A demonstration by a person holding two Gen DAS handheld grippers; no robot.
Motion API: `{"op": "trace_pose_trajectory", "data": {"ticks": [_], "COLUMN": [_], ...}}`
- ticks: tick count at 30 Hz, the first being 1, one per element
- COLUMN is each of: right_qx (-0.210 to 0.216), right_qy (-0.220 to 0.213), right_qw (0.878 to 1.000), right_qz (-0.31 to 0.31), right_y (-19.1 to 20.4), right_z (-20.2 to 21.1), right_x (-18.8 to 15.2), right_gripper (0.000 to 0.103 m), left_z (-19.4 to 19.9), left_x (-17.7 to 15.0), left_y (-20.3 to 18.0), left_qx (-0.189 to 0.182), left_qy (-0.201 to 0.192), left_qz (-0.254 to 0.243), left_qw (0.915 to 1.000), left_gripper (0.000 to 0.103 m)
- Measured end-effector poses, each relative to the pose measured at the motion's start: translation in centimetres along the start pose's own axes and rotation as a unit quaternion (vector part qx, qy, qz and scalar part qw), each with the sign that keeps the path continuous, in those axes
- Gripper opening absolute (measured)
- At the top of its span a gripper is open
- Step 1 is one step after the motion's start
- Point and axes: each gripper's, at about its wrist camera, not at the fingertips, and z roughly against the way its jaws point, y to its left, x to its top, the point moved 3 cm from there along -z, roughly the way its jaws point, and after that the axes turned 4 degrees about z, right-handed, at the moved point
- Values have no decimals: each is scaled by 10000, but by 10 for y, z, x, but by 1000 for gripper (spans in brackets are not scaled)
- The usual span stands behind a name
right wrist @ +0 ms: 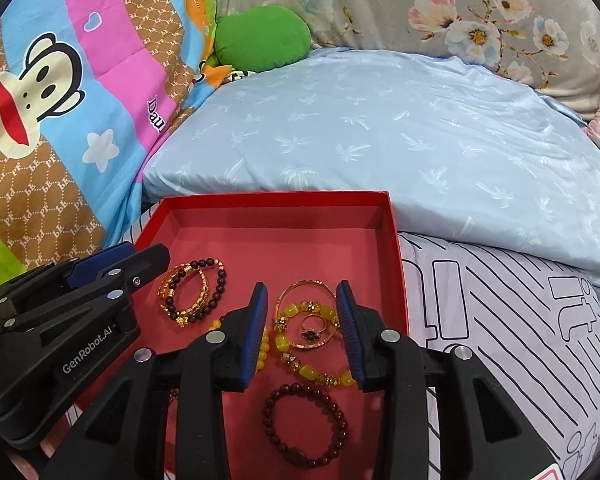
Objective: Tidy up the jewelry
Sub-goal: 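Carry the bracelet and ring into the red tray and open both tools, then withdraw both tools from the tray toward the gold hoop earrings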
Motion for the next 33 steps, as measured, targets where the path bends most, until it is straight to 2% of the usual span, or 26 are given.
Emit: {"op": "trace_pose_trajectory", "data": {"ticks": [16,24,28,33], "right_qx": [30,73,75,138], "right_qy": [-175,-191,-147,127], "right_qw": [9998,9998,9998,9997], "right_qz": [56,42,79,169], "right_y": [8,15,20,28], "right_z": [59,95,112,119], "right_x": [-24,-60,-89,-136], "right_gripper": [35,35,37,37], "left_z": [53,87,102,113], "left_x": [-14,-43,-64,-99], "left_y": [-6,-2,3,11], "left_qx": [-61,-103,-79,-103], "left_qy": [-157,-180,-172,-21], "left_qz": [-64,-84,-121,-81], "left_qw": [9998,9997,9997,9999], "left_gripper": [31,32,36,36]}}
